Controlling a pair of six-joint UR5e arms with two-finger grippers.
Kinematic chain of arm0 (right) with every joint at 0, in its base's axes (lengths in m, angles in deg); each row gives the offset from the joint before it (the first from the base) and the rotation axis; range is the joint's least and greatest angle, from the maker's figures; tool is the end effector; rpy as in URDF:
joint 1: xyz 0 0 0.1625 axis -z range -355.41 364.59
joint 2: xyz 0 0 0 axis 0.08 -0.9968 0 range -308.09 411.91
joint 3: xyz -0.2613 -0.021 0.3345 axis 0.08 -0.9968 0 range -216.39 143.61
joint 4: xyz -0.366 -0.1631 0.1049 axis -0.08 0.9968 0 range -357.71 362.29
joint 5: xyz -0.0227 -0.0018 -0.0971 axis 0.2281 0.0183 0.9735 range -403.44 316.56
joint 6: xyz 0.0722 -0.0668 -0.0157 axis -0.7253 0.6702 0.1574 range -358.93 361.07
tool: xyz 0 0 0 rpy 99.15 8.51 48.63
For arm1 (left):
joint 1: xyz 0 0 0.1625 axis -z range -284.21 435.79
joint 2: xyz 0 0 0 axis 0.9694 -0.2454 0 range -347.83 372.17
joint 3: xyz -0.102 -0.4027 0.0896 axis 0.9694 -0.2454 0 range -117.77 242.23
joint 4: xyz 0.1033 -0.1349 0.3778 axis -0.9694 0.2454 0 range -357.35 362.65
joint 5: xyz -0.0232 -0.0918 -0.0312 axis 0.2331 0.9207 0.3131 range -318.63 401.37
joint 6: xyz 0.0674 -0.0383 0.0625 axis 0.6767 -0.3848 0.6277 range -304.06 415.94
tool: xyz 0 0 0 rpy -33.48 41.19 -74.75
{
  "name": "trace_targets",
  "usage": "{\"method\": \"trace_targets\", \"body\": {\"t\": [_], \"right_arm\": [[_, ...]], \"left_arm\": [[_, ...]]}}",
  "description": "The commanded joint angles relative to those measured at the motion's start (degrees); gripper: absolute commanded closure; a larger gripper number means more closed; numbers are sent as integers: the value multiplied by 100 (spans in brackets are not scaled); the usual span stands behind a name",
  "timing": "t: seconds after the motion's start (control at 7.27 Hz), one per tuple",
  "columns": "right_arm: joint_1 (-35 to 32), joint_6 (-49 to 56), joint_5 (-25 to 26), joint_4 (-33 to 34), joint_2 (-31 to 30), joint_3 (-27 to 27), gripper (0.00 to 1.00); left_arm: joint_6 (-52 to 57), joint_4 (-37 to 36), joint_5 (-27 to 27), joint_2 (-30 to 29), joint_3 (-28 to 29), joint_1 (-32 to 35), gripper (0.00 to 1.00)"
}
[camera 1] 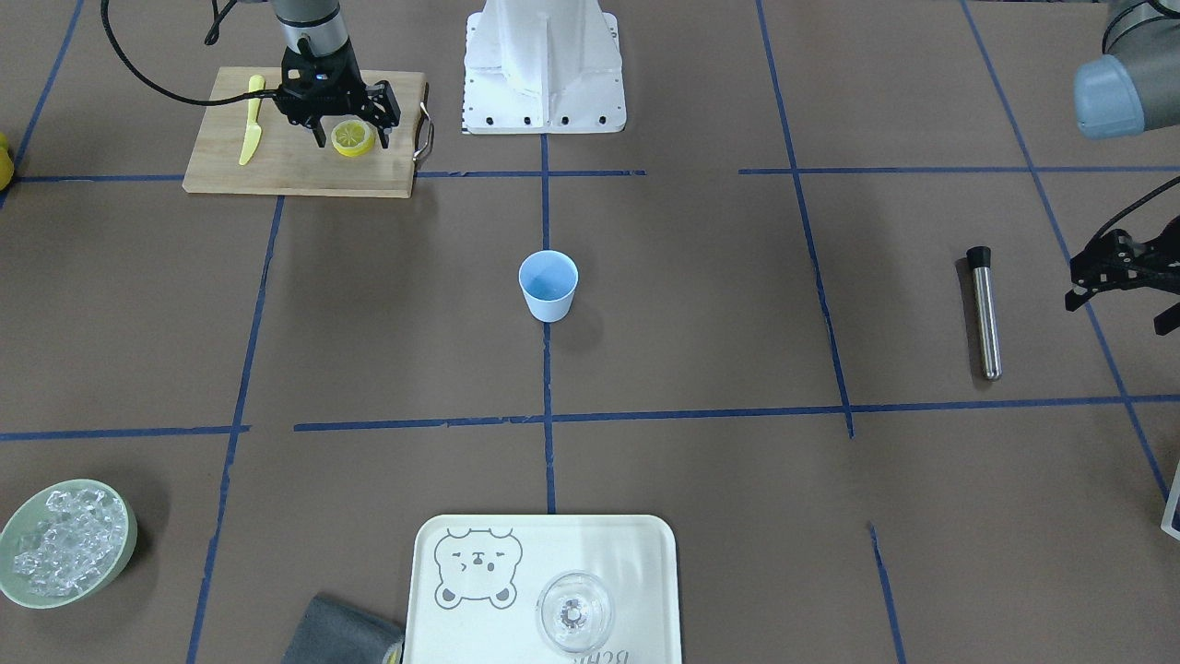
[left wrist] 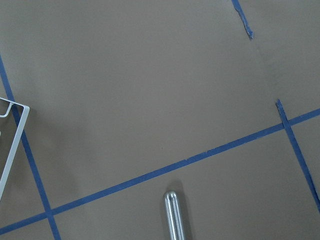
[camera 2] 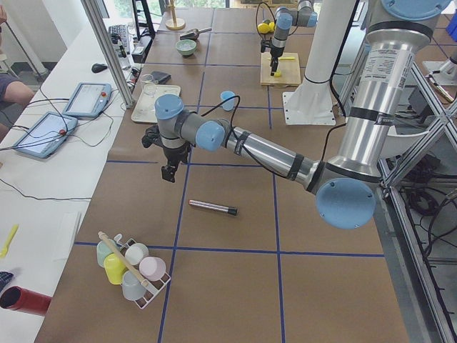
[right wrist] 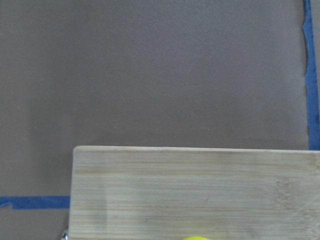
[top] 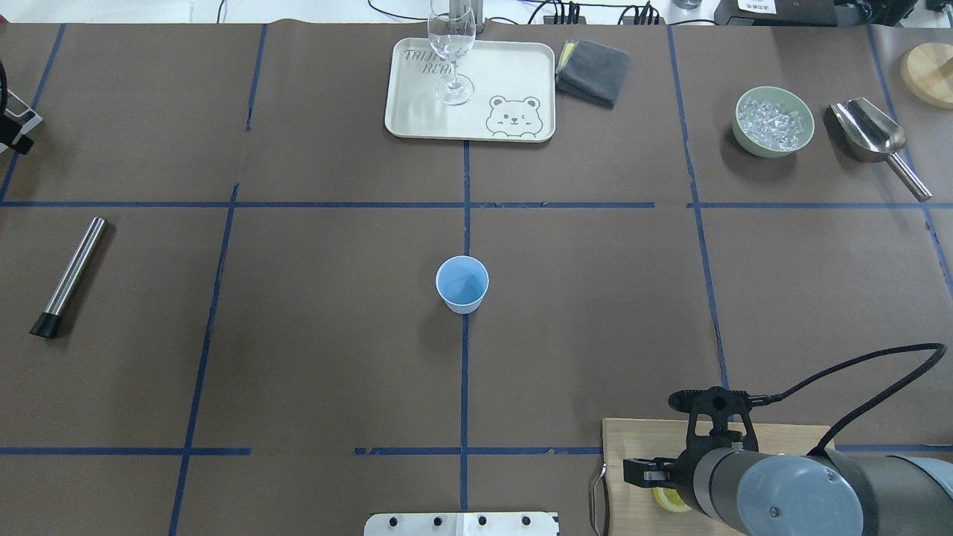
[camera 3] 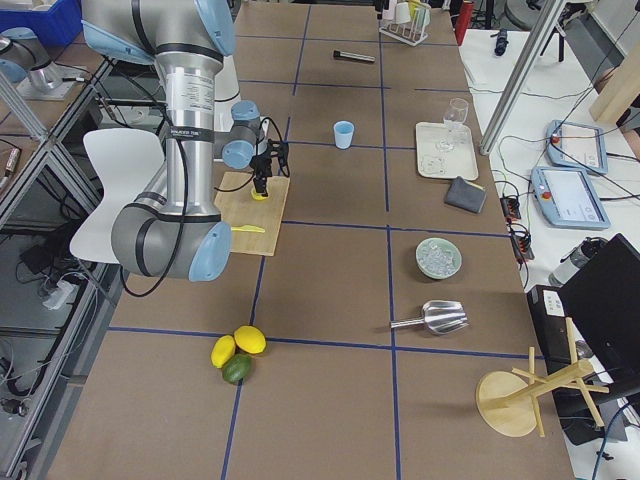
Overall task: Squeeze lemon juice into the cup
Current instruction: 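Lower the right gripper and close it on the lemon slice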
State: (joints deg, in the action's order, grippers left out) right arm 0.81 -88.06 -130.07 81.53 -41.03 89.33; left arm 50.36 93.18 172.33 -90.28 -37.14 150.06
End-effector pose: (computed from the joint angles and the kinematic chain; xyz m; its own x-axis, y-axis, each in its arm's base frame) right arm -0.4385 -0.1684 0.3779 0.7248 0.0326 0.6882 -0.0951 0.9941 0.0530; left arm 0.0909 -0.5733 0.4632 0.6805 0.3561 -0.6404 -0.1855 0.9292 0.3196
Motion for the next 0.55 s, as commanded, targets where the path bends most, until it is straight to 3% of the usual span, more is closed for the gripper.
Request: {"method": "trace_targets", "body": {"t": [0.0, 0.14, 0.28, 0.41], "right_arm": [[9, 1, -20, -14, 4, -39, 0], [9, 1, -20, -14, 4, -39, 1], [9, 1, -20, -14, 4, -39, 8], [9, -8, -20, -23, 4, -31, 24]], "left_arm": [[5, 0, 0, 6, -3, 0, 0], [5, 0, 0, 6, 5, 0, 0], [5, 0, 0, 6, -3, 0, 0], [14, 0, 9, 6, -3, 0, 0]]}}
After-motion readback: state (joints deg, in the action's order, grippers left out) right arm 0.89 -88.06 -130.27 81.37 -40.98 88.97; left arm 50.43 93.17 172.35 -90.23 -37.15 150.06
